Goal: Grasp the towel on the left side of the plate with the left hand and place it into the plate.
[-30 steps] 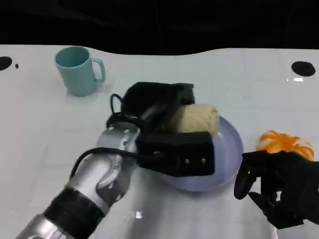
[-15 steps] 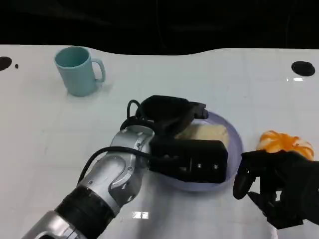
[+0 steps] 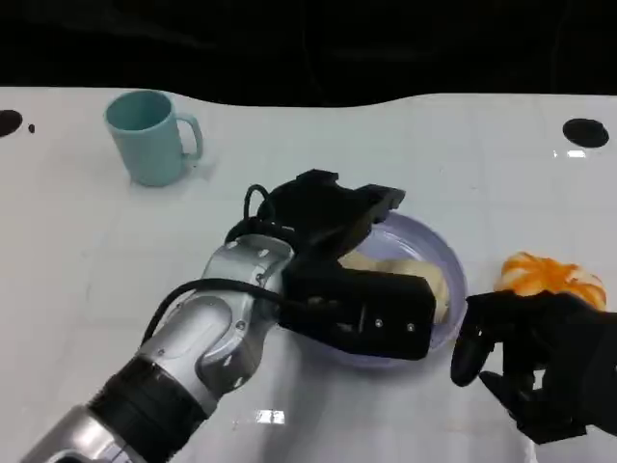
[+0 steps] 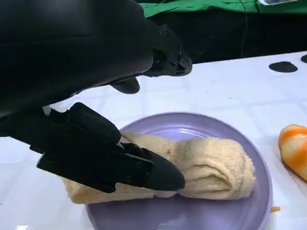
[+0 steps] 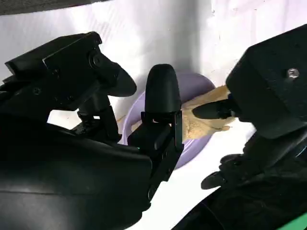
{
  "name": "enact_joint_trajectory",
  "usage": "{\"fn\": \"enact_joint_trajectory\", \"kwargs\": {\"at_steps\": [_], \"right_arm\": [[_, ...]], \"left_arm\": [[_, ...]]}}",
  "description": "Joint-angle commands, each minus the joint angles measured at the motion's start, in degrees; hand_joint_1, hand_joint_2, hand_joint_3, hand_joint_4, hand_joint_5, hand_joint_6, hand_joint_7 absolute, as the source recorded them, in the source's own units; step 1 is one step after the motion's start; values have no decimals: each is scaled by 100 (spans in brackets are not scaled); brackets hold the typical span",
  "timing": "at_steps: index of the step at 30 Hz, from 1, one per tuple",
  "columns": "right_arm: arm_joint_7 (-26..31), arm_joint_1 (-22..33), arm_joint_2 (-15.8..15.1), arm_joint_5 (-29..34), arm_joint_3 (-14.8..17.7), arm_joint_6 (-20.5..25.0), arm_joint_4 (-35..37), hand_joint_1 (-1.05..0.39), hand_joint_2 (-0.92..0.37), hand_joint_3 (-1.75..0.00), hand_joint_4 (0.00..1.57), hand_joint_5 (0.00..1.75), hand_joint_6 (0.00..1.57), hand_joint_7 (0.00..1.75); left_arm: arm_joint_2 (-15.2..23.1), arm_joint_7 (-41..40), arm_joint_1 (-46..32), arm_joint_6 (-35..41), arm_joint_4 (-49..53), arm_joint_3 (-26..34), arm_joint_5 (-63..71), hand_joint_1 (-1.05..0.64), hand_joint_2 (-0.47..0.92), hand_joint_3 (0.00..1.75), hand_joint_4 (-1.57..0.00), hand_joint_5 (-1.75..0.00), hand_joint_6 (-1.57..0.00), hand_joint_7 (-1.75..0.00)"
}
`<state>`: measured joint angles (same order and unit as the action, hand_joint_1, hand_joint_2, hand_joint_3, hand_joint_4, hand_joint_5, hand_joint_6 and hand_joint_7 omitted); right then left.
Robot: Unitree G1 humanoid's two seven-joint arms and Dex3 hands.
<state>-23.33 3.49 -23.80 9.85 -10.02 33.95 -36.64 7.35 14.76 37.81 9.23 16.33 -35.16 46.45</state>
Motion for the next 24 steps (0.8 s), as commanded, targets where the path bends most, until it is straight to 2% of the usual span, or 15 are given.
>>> {"fn": "enact_joint_trajectory", "kwargs": {"at_steps": [1,8,13,16,19,20,22,23,24], "right_arm": [[-25,-12,-90,-25,65,-58,22,0,-59,-103,71,175,69,140],[-35,65,-99,-143,208,-353,158,1,-59,-105,72,175,69,142],[-19,65,-59,-191,232,-407,216,2,-57,-109,73,175,70,144],[-15,43,-67,-166,210,-365,220,1,-57,-109,72,174,69,144],[-22,27,-79,-149,186,-351,210,1,-57,-109,72,174,69,143],[-24,20,-82,-143,178,-340,205,1,-57,-109,72,174,69,143],[-26,10,-77,-143,171,-280,185,1,-57,-108,72,174,69,143],[-26,6,-70,-148,170,-242,172,0,-57,-108,71,174,69,143],[-25,6,-66,-155,169,-237,169,0,-57,-108,71,174,69,143]], "left_arm": [[316,248,-129,-88,-396,212,-151,-72,92,19,-10,-62,-24,-4],[514,962,-671,147,-1423,1058,-1331,-65,92,22,-16,-66,-30,-7],[410,1454,-1219,952,-2469,1844,-2510,-54,92,25,-25,-75,-40,-11],[423,1429,-1620,1279,-3106,2174,-2902,-42,92,24,-37,-82,-48,-14],[383,1309,-2230,1227,-3556,2615,-3450,-31,92,26,-48,-88,-57,-18],[334,1315,-2420,1342,-3732,2781,-3695,-26,92,29,-55,-93,-64,-21],[248,1328,-2673,1725,-4071,3028,-4111,-23,92,33,-59,-105,-69,-27],[209,1328,-2792,1958,-4259,3155,-4333,-19,84,51,-65,-123,-76,-43],[192,1329,-2895,2150,-4422,3264,-4539,-17,71,78,-66,-133,-73,-62]]}}
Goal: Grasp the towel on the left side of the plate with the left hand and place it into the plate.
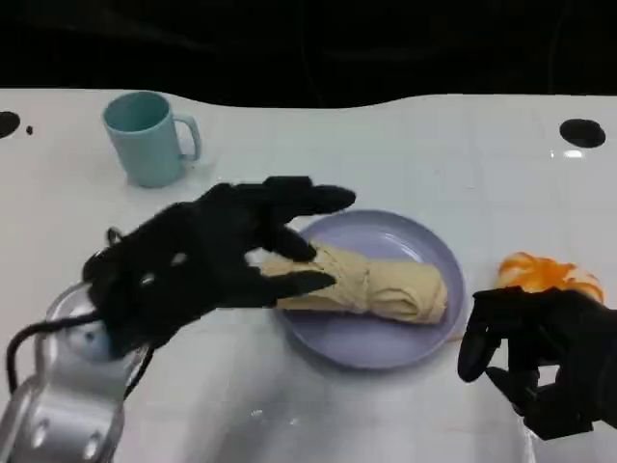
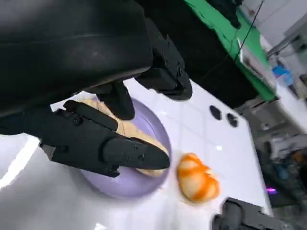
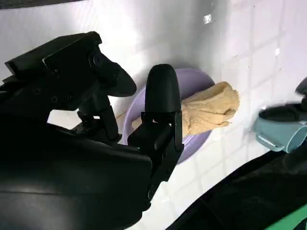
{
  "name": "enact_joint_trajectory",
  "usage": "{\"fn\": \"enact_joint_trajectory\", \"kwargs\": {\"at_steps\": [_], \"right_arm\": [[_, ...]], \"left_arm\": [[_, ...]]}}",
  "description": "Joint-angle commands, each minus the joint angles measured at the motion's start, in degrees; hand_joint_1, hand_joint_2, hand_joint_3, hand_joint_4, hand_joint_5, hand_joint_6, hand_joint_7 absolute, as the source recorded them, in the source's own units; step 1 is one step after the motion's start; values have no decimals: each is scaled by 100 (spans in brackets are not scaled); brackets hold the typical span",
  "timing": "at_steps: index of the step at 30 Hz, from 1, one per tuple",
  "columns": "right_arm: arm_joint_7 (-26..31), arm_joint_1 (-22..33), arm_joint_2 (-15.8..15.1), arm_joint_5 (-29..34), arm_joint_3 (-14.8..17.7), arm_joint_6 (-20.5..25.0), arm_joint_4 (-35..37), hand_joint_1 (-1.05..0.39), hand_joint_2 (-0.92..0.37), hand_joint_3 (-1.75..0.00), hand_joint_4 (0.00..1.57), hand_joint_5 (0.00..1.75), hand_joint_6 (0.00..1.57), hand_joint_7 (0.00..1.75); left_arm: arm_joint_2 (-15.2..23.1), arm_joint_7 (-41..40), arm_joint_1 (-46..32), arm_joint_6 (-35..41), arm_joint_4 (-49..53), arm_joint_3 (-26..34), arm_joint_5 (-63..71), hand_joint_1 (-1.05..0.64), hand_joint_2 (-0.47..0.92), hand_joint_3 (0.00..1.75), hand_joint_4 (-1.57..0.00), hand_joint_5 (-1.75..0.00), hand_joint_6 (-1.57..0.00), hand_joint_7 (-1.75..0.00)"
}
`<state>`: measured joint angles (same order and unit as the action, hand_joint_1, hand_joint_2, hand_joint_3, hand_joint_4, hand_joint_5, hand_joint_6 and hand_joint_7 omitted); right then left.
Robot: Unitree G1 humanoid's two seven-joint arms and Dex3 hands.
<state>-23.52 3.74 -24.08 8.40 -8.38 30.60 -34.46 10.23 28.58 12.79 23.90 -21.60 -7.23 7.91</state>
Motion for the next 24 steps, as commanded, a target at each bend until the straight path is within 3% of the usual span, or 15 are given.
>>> {"fn": "enact_joint_trajectory", "kwargs": {"at_steps": [1,4,7,12,18,24], "right_arm": [[-5,-18,-35,-14,3,97,-50,1,-57,-107,71,174,69,142],[4,-20,-27,-14,-4,148,-81,1,-57,-107,70,173,69,142],[-1,-34,-51,-5,-7,101,-59,1,-58,-106,70,173,69,142],[-11,-56,-62,-27,22,60,29,1,-59,-105,70,173,69,142],[-10,-33,-95,-25,62,-92,126,1,-59,-104,72,173,70,141],[-38,50,-109,-69,144,-157,133,2,-59,-105,72,173,70,141]], "left_arm": [[-93,-62,-456,821,-742,538,-834,-15,62,97,-67,-140,-71,-79],[-33,-98,-824,1620,-1383,911,-1395,-12,48,128,-72,-161,-74,-119],[-19,-134,-1153,2209,-1863,1218,-1944,-8,48,137,-71,-172,-71,-140],[78,-411,-1340,3461,-2479,1549,-2563,-12,52,133,-83,-175,-76,-154],[281,-578,-1392,3716,-2286,1496,-2794,-9,49,137,-88,-175,-77,-162],[361,-907,-1367,3458,-1820,1228,-2620,-8,48,136,-86,-175,-74,-168]]}}
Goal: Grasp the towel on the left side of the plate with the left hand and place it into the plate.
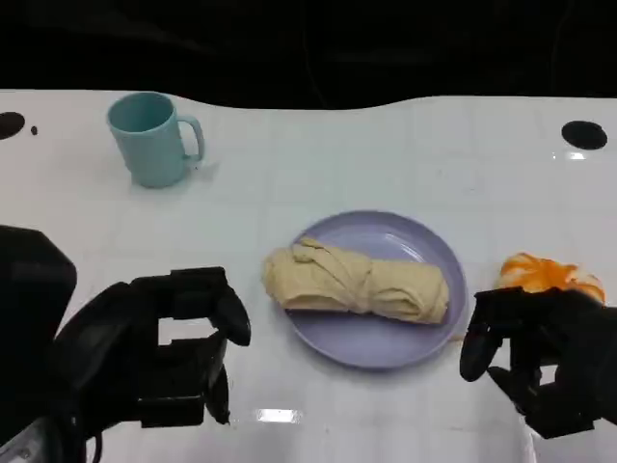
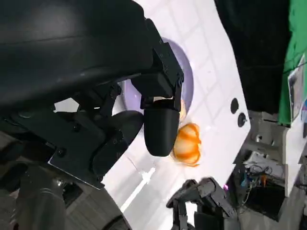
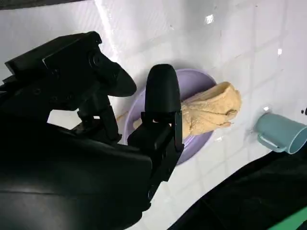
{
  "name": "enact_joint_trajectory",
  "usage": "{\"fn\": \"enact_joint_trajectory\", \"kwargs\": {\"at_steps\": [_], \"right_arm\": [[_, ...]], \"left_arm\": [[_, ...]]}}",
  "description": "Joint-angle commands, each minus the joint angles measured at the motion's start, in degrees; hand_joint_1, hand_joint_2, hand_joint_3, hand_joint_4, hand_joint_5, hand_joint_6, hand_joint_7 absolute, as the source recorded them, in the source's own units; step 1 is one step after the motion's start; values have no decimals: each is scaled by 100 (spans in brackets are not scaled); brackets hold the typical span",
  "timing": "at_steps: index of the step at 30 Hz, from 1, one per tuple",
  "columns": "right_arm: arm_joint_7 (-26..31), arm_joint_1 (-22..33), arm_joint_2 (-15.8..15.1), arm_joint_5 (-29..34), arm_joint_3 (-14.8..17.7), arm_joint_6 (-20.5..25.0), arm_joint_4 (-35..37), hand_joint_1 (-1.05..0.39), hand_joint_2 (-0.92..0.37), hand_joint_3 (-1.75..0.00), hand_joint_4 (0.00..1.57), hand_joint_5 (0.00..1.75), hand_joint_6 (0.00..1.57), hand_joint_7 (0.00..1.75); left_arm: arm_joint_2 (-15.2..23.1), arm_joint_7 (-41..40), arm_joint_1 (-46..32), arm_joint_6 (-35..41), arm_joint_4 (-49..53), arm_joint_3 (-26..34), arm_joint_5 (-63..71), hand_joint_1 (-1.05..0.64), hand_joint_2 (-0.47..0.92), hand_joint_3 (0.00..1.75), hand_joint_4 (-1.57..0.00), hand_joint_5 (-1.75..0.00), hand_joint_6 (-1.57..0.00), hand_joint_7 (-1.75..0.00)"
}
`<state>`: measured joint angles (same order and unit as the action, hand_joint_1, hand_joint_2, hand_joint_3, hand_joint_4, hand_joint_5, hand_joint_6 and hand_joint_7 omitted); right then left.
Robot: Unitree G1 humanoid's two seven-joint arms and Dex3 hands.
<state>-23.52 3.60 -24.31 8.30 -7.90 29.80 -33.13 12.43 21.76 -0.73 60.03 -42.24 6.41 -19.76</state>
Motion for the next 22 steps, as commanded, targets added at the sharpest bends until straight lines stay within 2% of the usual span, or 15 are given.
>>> {"fn": "enact_joint_trajectory", "kwargs": {"at_steps": [1,10,22], "right_arm": [[-46,73,-91,-61,106,-82,-1,2,-59,-105,71,173,70,141],[-67,74,-119,-95,156,-169,83,1,-57,-108,71,173,70,143],[-95,82,-193,-103,199,-241,70,2,-56,-108,72,175,69,145]], "left_arm": [[166,-261,-7,-172,313,-179,163,-8,48,136,-86,-175,-74,-168],[380,-251,-11,-579,709,-488,227,-8,42,142,-86,-175,-77,-165],[484,-375,17,-706,774,-629,241,-8,38,149,-87,-175,-78,-163]]}}
